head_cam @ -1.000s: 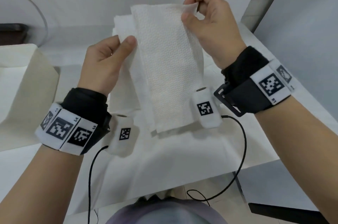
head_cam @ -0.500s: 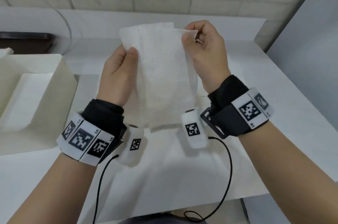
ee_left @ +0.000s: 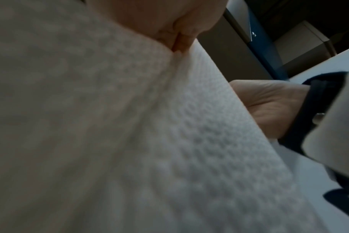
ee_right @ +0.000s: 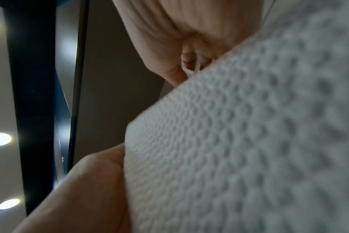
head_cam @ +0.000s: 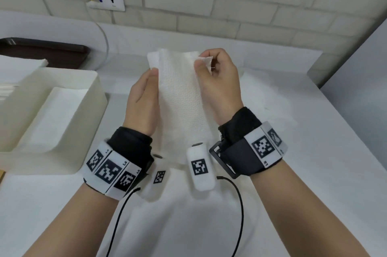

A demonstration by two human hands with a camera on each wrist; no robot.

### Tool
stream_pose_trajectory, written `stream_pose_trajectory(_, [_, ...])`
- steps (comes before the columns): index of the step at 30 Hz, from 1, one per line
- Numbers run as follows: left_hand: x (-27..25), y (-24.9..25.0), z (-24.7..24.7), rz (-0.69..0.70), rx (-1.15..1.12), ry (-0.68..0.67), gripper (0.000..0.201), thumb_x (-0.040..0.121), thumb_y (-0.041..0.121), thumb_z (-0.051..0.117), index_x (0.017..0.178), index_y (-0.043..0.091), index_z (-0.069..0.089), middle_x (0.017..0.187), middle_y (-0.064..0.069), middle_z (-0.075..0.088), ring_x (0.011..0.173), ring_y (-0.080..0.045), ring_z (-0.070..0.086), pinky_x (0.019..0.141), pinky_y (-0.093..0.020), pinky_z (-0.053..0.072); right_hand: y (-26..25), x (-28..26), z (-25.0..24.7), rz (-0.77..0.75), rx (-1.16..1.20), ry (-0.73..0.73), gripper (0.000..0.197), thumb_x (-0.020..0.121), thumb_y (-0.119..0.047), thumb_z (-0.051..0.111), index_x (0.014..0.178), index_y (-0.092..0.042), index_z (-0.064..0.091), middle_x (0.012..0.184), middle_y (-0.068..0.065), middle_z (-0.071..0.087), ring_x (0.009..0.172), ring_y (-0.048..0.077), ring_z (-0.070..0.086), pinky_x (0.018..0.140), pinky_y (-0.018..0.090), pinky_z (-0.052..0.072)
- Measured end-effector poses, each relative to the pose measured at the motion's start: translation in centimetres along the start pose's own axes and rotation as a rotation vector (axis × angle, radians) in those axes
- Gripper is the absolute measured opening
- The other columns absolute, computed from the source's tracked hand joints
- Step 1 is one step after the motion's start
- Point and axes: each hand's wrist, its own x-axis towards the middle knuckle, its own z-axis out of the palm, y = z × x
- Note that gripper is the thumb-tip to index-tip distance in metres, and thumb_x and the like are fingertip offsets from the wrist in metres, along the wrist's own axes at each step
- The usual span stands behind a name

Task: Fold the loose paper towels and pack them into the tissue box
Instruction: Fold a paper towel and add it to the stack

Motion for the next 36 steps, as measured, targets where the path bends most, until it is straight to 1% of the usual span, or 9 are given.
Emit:
stream_pose_trajectory(3, [-0.5,0.5,0.1,0.0,0.025,0.002,0.044,0.102,0.025,0.021,0.106,0.006,0.061,0.092,0.007,0.067,0.087,0.018,0.058,0.065,-0.009,0.041,-0.3,0.5,0.8,-0.029,0.051,0.08,0.025,0.09,-0.006,0.054,0.077,-0.026,0.048,0.08,-0.014,0.051,0.078,0.006,0.046,0.078,0.02,0.039])
stream_pose_trajectory(7, [-0.2,-0.2,-0.2,0.062,-0.03,0.018,0.017,0.087,0.022,0.056,0.102,0.028,0.054,0.095,0.017,0.066,0.091,0.008,0.062,0.078,-0.011,0.046,-1.0,0.8,2.1,-0.046,0.143,0.136,0.025,0.087,-0.005,0.058,0.082,-0.027,0.046,0.084,-0.009,0.052,0.084,0.013,0.051,0.082,0.027,0.043])
stream_pose_trajectory(11, [0.8,-0.8,-1.6,0.104,-0.116,0.066,0.023,0.083,0.016,0.057,0.105,0.02,0.052,0.102,0.006,0.063,0.095,-0.002,0.063,0.079,-0.017,0.049,-0.3,-0.4,1.5,0.084,0.125,-0.124,0.064,0.074,-0.019,0.076,0.119,-0.032,0.032,0.12,0.0,0.047,0.109,0.017,0.055,0.093,0.033,0.049])
stream_pose_trajectory(14, [1.4,-0.9,-2.7,0.127,-0.098,-0.006,0.043,0.081,0.01,0.055,0.117,0.023,0.036,0.111,0.005,0.055,0.103,-0.002,0.058,0.086,-0.023,0.048,0.6,-1.7,1.2,0.171,0.034,-0.348,0.054,0.075,-0.016,0.075,0.119,-0.022,0.045,0.116,-0.005,0.059,0.106,0.011,0.06,0.094,0.034,0.05])
stream_pose_trajectory(18, [1.5,-1.8,-3.7,-0.086,-0.037,-0.14,0.081,0.076,0.008,0.065,0.142,0.017,0.018,0.129,0.002,0.051,0.118,-0.011,0.054,0.096,-0.03,0.048,1.7,-2.9,1.7,0.053,-0.1,-0.247,0.031,0.083,-0.012,0.066,0.102,-0.027,0.047,0.095,-0.016,0.058,0.091,0.003,0.059,0.082,0.024,0.052])
stream_pose_trajectory(22, [1.0,-2.1,-3.4,-0.146,0.106,-0.177,0.035,0.086,0.003,0.061,0.114,0.019,0.048,0.11,0.005,0.062,0.101,-0.007,0.062,0.086,-0.028,0.051,2.4,-4.3,1.4,0.032,-0.032,-0.093,0.027,0.084,-0.015,0.065,0.09,-0.034,0.047,0.088,-0.018,0.06,0.082,-0.004,0.06,0.076,0.017,0.051])
stream_pose_trajectory(27, [0.2,-1.8,-1.9,0.1,0.074,-0.082,0.029,0.09,-0.001,0.047,0.102,0.021,0.033,0.098,0.013,0.045,0.083,0.02,0.049,0.075,-0.003,0.04,2.8,-6.0,1.0,0.066,-0.105,-0.186,0.03,0.088,-0.006,0.056,0.104,-0.026,0.041,0.089,-0.022,0.055,0.079,-0.018,0.055,0.069,0.002,0.043])
stream_pose_trajectory(33, [-0.3,-2.4,-0.5,0.108,0.08,-0.181,0.041,0.09,-0.007,0.043,0.112,0.022,0.024,0.107,0.02,0.037,0.095,0.02,0.044,0.083,-0.003,0.04,3.0,-7.5,1.6,-0.048,-0.131,-0.029,0.033,0.096,-0.005,0.039,0.093,-0.036,0.028,0.094,-0.022,0.044,0.081,-0.017,0.052,0.069,0.005,0.043])
stream_pose_trajectory(36, [-0.6,-3.4,-0.5,0.031,0.138,-0.24,0.043,0.088,-0.007,0.044,0.112,0.02,0.021,0.108,0.018,0.036,0.107,0.001,0.046,0.087,-0.008,0.042,3.7,-7.7,1.4,0.05,-0.091,-0.092,0.028,0.098,-0.007,0.034,0.098,-0.033,0.024,0.1,-0.023,0.039,0.084,-0.023,0.048,0.072,0.002,0.042])
